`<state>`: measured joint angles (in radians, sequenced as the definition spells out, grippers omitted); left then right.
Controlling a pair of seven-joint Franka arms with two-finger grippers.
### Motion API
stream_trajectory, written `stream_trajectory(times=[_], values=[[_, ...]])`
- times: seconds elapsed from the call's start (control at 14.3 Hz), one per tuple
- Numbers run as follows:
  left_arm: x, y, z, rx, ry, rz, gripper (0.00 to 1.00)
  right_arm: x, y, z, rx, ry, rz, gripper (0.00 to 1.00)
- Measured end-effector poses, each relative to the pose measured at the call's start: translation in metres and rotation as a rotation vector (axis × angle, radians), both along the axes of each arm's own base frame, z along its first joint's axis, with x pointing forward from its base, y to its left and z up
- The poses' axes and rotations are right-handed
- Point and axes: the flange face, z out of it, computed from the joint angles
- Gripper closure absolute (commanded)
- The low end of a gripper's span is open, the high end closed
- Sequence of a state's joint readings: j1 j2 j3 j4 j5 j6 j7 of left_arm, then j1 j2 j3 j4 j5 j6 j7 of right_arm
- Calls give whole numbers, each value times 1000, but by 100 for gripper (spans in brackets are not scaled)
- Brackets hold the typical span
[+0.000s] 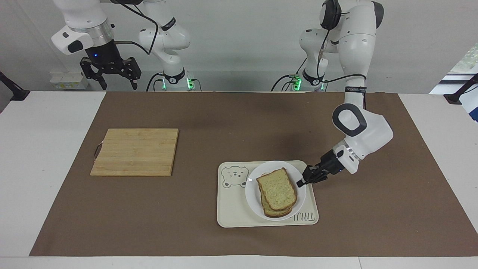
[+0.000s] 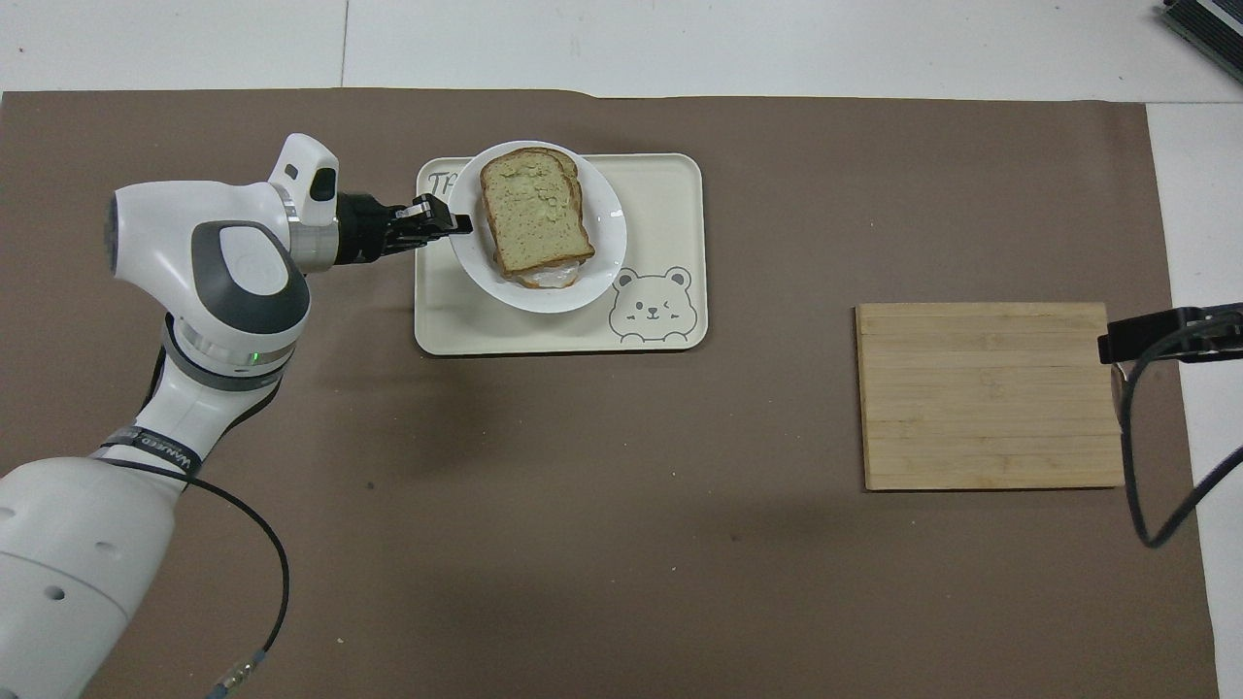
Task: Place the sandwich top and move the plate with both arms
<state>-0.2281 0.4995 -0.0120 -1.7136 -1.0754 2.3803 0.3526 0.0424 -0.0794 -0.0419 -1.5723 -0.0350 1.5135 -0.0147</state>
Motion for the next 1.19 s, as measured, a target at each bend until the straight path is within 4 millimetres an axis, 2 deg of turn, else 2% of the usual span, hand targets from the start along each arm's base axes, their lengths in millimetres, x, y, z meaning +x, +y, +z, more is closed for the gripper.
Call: stream_trajectory(times=[0.14,0.28,0.35,0.42,0.49,0.56,0.63,0.77,0.91,1.05,1.19], values=[[-4,-18,-12,13,3,-17,100,0,-1,0,0,0,-2,0],[-8,-27,-15,17,4,-25,100,0,-3,0,0,0,-6,0],[-10,-29,-18,22,6,-24,92,0,-3,0,0,0,-6,0],[-12,-30,-21,26,10,-22,76,0,-3,0,0,0,-6,0],[-15,-30,-25,30,18,-23,54,0,-3,0,0,0,-6,0],[-17,-30,-29,35,23,-24,13,0,-3,0,0,0,-6,0],[-20,-31,-34,46,25,-35,0,0,-3,0,0,0,-6,0],[-24,-31,-40,78,13,-68,0,0,-3,0,0,0,-6,0],[-20,-27,-35,123,-17,-93,0,0,-3,0,0,0,-6,0],[-10,-16,-16,174,-71,-106,0,0,-3,0,0,0,-6,0],[0,4,16,220,-133,-104,0,0,-3,0,0,0,-6,0]])
